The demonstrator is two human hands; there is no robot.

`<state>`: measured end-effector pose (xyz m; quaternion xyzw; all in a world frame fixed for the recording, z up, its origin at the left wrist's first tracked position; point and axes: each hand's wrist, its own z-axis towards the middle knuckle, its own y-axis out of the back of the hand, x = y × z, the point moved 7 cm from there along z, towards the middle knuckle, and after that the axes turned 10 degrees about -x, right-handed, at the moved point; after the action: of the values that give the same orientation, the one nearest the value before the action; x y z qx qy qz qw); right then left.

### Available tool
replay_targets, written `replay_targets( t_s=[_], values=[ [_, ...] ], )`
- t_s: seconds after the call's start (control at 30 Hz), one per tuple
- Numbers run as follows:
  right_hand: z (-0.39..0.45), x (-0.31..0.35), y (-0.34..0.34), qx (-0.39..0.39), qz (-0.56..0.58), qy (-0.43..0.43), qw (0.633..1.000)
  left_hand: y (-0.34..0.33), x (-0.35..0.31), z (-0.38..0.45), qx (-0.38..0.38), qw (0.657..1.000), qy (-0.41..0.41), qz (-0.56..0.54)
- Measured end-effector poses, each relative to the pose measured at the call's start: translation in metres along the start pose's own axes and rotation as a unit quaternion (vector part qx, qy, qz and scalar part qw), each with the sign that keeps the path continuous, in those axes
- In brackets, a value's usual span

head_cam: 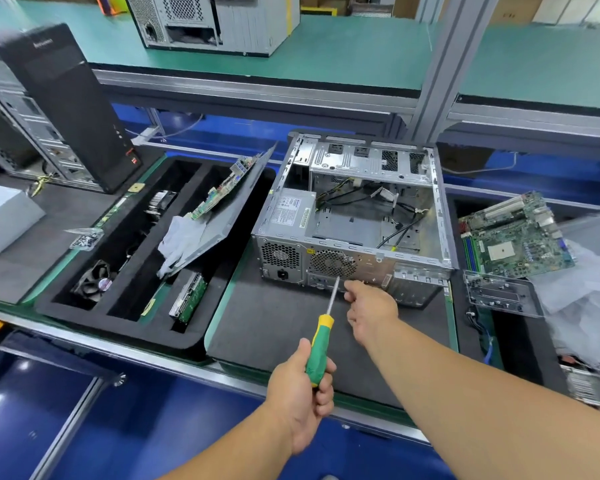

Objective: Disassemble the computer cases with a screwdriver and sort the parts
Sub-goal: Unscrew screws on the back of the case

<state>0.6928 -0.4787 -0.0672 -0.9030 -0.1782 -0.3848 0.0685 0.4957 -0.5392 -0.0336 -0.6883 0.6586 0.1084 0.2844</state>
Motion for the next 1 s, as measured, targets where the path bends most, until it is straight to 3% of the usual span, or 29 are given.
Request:
replay_targets(
  t_s=[0.2, 0.37, 0.43, 0.57, 0.67, 1.0],
  values=[
    [-0.008, 0.008, 0.008, -0.054, -0.027, 0.058, 0.996, 0.001, -0.008, -0.005, 0.001, 1.0, -0.018, 0.004],
    [-0.029, -0.006, 0.001, 0.114, 0.087, -0.092, 0.985, -0.003, -0.014, -0.008, 0.011, 0.999, -0.034, 0.024],
    [-0.038, -0.003, 0.001, 0.165, 0.109, -0.106, 0.974, -0.006, -0.016, -0.011, 0.015, 0.998, -0.044, 0.033],
    [-0.052, 0.021, -0.002, 0.206, 0.121, -0.081, 0.968, -0.014, -0.022, -0.016, 0.002, 0.995, -0.061, 0.076],
    [-0.061, 0.037, -0.007, 0.223, 0.069, -0.051, 0.971, -0.021, -0.024, -0.019, -0.014, 0.991, -0.07, 0.111],
    [-0.061, 0.056, 0.002, 0.211, -0.002, 0.051, 0.976, -0.044, -0.027, -0.022, -0.031, 0.985, -0.085, 0.147]
  ],
)
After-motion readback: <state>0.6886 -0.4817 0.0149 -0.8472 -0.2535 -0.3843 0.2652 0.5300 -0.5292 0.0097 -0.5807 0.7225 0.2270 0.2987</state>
